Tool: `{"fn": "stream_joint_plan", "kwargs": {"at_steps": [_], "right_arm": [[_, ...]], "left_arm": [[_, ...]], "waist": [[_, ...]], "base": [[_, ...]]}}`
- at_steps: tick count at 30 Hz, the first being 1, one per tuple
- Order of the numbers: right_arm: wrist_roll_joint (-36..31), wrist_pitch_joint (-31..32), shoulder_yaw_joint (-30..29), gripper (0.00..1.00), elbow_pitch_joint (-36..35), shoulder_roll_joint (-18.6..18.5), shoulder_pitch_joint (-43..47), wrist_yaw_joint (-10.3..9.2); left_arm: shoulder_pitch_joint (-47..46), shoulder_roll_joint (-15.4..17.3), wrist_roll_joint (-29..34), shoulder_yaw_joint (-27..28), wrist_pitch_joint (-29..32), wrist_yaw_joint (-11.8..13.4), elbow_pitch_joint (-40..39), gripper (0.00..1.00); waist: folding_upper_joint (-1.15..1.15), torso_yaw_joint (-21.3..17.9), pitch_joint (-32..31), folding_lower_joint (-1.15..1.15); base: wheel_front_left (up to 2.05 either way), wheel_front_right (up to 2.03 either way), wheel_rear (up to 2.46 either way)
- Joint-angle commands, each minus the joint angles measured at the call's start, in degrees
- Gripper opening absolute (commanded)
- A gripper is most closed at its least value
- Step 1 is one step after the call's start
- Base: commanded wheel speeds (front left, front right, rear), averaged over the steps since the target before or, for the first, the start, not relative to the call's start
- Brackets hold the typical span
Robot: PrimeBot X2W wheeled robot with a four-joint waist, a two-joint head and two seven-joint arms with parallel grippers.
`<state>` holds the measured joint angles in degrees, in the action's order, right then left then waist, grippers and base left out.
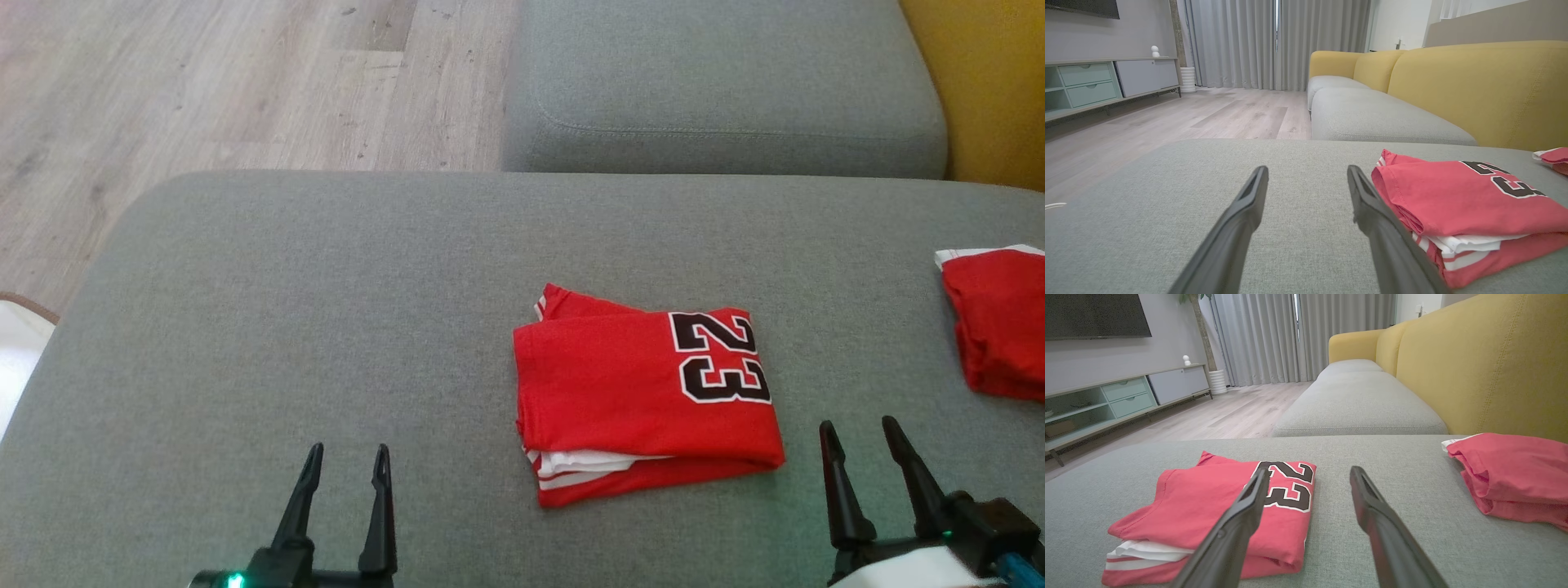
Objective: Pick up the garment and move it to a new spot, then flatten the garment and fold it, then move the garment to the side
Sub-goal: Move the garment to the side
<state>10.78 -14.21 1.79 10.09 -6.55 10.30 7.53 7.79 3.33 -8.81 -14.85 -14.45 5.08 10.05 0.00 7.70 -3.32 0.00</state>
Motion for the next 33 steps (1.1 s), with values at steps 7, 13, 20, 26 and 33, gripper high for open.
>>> {"fn": "stream_joint_plan", "kwargs": {"at_steps": [7, 13, 20, 26, 33], "right_arm": [[1.93, -0.78, 1.18, 1.00, -0.40, -1.05, -1.15, -0.04], [5.29, -0.74, 3.47, 1.00, 4.98, -2.75, -4.45, -0.04], [13.20, 6.01, 5.60, 1.00, 12.69, -5.69, -12.24, -0.04], [20.59, 13.74, 7.65, 1.00, 16.66, -7.46, -18.56, -0.04], [24.89, 18.47, 10.57, 0.29, 19.82, -8.41, -21.61, -0.04]], "left_arm": [[-2.06, -0.36, 0.90, 1.60, -0.55, -0.27, -1.72, 1.00], [-2.75, -0.39, 1.65, 0.99, -0.55, -0.27, -2.19, 1.00], [-3.77, -0.42, 1.60, -0.68, -0.55, -0.41, -1.33, 1.00], [-5.37, -0.44, 1.21, -1.99, -0.55, -0.11, -0.98, 1.00], [-6.80, -0.45, 0.33, -3.56, -0.55, 0.34, -0.72, 1.00]], "waist": [[0.00, 0.79, 0.48, 0.00], [0.00, 1.77, 2.43, 0.00], [0.00, 3.16, 5.09, 0.00], [0.00, 4.04, 7.60, 0.00], [0.00, 4.74, 9.25, 0.00]], "base": [[0.00, 0.00, 0.00], [0.00, 0.00, 0.00], [0.00, 0.00, 0.00], [0.00, 0.00, 0.00], [0.00, 0.00, 0.00]]}}
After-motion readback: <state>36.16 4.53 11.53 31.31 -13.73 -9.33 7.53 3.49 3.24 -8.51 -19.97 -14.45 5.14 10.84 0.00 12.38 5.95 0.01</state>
